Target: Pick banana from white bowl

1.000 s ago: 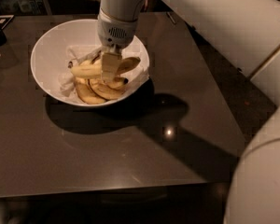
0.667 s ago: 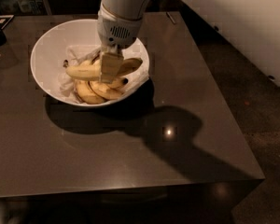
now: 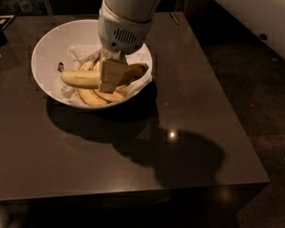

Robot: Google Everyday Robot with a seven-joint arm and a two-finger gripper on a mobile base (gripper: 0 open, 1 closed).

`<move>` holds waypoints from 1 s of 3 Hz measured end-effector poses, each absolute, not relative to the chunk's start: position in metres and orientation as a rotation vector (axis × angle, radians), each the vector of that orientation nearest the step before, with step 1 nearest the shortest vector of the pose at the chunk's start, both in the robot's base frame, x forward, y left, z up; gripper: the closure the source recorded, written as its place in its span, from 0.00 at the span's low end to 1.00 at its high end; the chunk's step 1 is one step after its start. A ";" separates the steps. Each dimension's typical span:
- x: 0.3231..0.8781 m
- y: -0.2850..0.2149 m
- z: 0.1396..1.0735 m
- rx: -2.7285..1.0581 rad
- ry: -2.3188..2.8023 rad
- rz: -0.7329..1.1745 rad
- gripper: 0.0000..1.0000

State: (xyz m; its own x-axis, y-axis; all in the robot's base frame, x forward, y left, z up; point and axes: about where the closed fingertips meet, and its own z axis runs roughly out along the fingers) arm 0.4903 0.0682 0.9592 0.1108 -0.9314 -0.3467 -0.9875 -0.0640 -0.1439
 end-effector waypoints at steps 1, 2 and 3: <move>0.467 0.059 0.965 -2.007 1.893 0.235 1.00; 0.443 0.048 0.966 -1.951 1.927 0.236 1.00; 0.441 0.046 0.965 -1.949 1.931 0.234 1.00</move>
Offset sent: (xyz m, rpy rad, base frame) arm -0.0756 -0.0379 0.0014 0.0530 0.0021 -0.1373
